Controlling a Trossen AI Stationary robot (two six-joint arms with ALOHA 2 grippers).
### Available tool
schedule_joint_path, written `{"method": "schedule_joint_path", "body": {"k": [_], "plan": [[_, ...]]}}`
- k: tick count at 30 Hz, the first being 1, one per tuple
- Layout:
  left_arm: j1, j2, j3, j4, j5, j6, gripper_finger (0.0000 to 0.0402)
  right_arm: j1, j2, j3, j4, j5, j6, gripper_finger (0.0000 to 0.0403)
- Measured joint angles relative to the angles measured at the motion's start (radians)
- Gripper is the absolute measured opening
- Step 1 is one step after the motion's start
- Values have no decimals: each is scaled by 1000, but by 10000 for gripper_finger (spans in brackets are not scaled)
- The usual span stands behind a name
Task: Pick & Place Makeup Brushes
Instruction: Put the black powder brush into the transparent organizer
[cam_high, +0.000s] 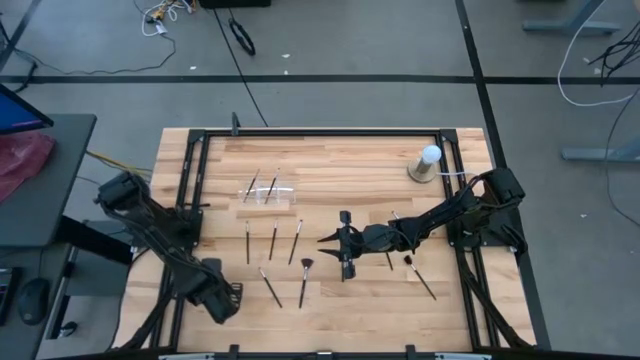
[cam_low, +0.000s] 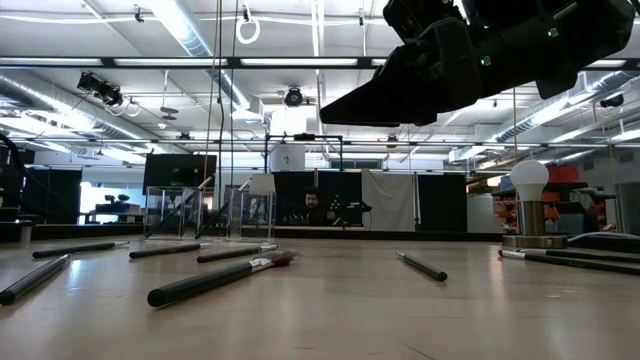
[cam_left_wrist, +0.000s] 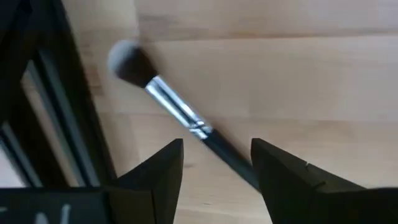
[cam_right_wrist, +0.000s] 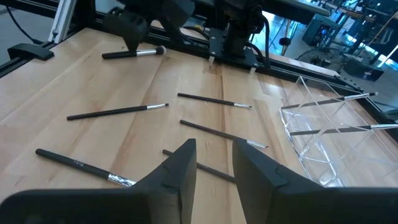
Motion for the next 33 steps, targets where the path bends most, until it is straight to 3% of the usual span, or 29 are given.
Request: {"method": "schedule_joint_path", "body": {"k": [5,11,15,21,29,33], "plan": [[0,25,0,16,63,0,195,0,0,0,0,0,0,107],[6,26,0,69,-43,-2,195,0,0,0,0,0,0,107],[11,26,0,58,-55,-4,195,0,0,0,0,0,0,107],[11,26,0,29,46,-26,195,0,0,0,0,-1,0,107],[14,48,0,60,11,-26,195,0,0,0,0,-1,4,107],[16,97,3,94,39,-18,195,0,0,0,0,-1,4,107]]}}
